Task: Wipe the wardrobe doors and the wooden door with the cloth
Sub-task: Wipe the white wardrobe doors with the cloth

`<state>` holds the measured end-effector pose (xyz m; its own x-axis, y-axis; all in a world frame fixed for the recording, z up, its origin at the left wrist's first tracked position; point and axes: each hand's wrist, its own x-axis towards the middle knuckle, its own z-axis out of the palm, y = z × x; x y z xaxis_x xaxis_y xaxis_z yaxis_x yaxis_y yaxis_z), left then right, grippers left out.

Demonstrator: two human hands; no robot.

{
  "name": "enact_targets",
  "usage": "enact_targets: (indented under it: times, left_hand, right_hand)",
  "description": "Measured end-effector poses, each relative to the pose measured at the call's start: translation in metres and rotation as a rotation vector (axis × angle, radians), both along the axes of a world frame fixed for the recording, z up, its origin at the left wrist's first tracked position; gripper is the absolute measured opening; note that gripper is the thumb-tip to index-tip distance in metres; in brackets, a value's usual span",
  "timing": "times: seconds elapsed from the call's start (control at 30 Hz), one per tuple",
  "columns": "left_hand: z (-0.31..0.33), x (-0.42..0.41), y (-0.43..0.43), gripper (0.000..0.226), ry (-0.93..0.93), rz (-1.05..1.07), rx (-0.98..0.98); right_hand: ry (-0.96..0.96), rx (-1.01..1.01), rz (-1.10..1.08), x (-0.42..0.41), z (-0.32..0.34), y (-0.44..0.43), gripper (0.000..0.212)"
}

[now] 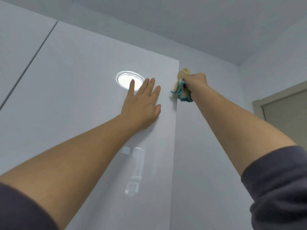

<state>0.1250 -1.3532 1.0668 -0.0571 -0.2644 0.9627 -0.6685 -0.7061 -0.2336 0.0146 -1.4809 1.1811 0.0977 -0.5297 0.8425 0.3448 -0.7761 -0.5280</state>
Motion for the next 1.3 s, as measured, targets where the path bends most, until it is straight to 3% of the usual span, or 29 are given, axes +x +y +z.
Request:
enact_targets:
  times: [0.23,0.53,0.7,0.9,1.0,1.1,1.3]
  left_hand:
    - [-0.001,0.012,-0.011,0.065,-0.065,-0.009,-0.048]
    - [-0.007,0.015,-0.006,0.075,-0.101,-0.013,0.000]
    - [-0.044,0.019,0.020,0.070,-0.133,-0.043,0.019]
    - [-0.114,0.030,0.078,0.065,-0.022,-0.157,0.031]
    - [-0.161,0.031,0.120,0.066,0.100,-0.228,0.047]
    - [-0.205,0.033,0.162,0.065,0.109,-0.232,0.141]
    - [-0.287,0.055,0.256,0.060,0.257,-0.226,0.142]
  right_hand:
    - [-0.066,-0.012,-0.022,0.003,0.048,0.008,0.025]
    - [-0.012,-0.099,-0.096,-0.002,0.011,0.000,0.028]
    - [0.069,-0.124,-0.125,-0.007,-0.067,0.002,0.032]
    - [0.073,-0.138,-0.172,-0.024,-0.190,0.031,0.021]
    - [0.079,-0.177,-0.067,-0.026,-0.247,0.080,0.022]
    - [0.143,-0.143,0.126,-0.009,-0.305,0.141,0.022]
    - [0.268,0.033,0.315,0.052,-0.412,0.237,0.024]
